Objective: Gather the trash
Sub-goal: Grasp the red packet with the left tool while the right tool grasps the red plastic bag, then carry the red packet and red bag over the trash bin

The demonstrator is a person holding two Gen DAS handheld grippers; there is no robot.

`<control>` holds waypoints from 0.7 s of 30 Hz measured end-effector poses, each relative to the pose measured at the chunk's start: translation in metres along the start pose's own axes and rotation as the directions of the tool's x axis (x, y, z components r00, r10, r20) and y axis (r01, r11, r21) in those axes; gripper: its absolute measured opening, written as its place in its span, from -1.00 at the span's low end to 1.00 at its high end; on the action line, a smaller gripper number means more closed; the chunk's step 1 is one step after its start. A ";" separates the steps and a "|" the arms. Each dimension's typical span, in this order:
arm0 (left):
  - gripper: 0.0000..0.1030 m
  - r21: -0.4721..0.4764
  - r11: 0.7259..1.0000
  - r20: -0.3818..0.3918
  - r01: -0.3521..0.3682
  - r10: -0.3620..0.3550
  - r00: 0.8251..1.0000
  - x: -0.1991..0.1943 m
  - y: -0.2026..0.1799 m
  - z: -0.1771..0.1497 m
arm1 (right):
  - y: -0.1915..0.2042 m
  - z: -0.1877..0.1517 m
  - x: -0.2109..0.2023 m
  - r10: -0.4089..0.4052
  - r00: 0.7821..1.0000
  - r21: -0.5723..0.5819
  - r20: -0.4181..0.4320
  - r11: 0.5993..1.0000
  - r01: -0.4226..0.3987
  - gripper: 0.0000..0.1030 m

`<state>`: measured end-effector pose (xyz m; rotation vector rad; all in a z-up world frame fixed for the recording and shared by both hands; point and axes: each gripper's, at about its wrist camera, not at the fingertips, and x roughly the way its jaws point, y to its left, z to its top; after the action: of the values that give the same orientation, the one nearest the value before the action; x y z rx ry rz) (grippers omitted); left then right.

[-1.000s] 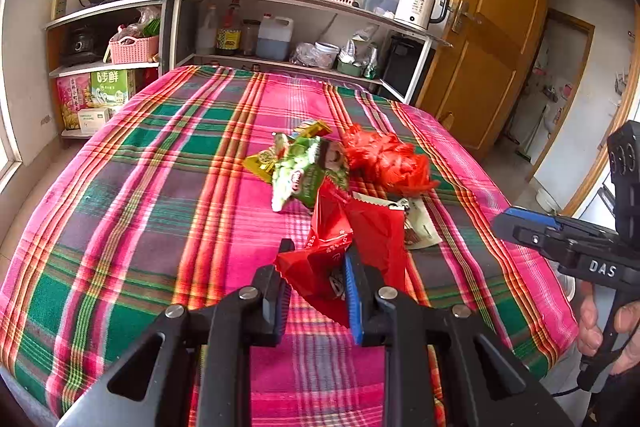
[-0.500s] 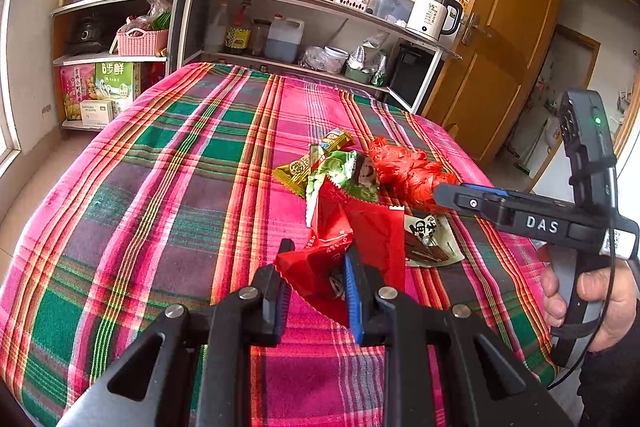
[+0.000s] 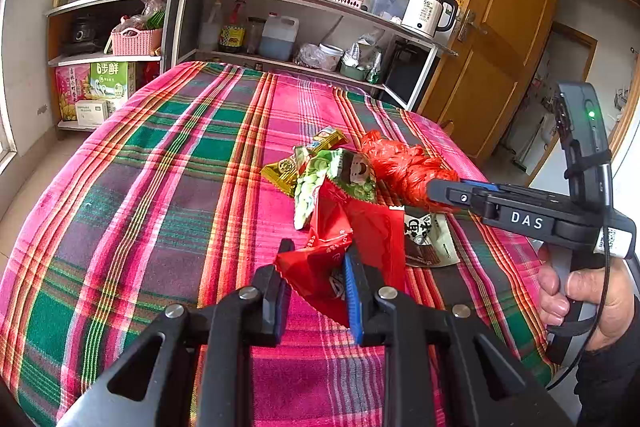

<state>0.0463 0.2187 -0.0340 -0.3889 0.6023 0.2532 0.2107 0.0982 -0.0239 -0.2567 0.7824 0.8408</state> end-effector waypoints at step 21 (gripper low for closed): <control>-0.52 0.110 0.991 -0.008 0.082 -0.081 0.997 -0.007 -0.086 0.005 | -0.063 -0.067 -0.111 -0.104 0.990 0.170 0.097 0.982 0.087 -0.33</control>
<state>0.0724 0.1433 -0.0017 -0.3068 0.5995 0.1405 0.1771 -0.0396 0.0030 -0.1004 0.7304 0.6889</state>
